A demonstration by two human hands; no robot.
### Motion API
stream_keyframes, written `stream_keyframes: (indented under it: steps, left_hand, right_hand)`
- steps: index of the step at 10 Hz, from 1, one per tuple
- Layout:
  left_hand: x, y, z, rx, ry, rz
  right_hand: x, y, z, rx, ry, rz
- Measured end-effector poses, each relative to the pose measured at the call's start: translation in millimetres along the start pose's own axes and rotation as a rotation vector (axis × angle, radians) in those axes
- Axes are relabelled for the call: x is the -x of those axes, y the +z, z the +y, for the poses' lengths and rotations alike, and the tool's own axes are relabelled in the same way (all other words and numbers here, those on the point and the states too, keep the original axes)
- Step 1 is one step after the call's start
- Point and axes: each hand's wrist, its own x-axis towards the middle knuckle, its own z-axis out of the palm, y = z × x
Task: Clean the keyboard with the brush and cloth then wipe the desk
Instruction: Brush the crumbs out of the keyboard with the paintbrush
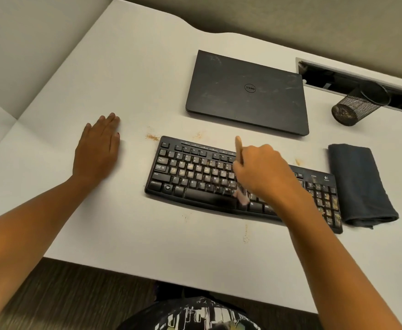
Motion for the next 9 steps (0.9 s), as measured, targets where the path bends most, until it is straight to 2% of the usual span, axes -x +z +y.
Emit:
stream_keyframes:
  steps: [1, 2, 3, 4, 5, 6, 7, 8, 9]
  left_hand:
    - [-0.2, 0.1, 0.0, -0.003, 0.003, 0.004]
    - [-0.3, -0.1, 0.0, 0.001, 0.001, 0.004]
    - [-0.3, 0.1, 0.5, 0.003, 0.000, 0.004]
    - [-0.2, 0.3, 0.6, -0.003, 0.006, 0.010]
    - [0.1, 0.8, 0.8, -0.005, 0.011, 0.011]
    - [-0.1, 0.6, 0.6, -0.007, 0.010, 0.007]
    - [-0.2, 0.2, 0.5, -0.006, 0.009, -0.001]
    - [-0.1, -0.6, 0.8, 0.000, 0.008, 0.005]
    - [0.1, -0.9, 1.3, 0.000, 0.008, 0.004]
  right_hand:
    - [6.5, 0.7, -1.5, -0.141, -0.056, 0.093]
    - [15.9, 13.8, -17.4, -0.549, -0.134, 0.001]
    - [16.0, 18.8, -12.7, -0.523, -0.054, -0.039]
    - [15.5, 9.8, 9.6, -0.096, 0.118, 0.080]
    - [18.1, 3.3, 15.6, -0.016, 0.078, 0.150]
    - [18.0, 3.6, -7.5, -0.366, -0.105, 0.053]
    - [13.5, 12.7, -29.3, -0.461, -0.233, 0.030]
    - [10.2, 25.4, -48.6, -0.423, -0.298, 0.056]
    - [9.3, 28.0, -46.3, -0.435, -0.212, -0.001]
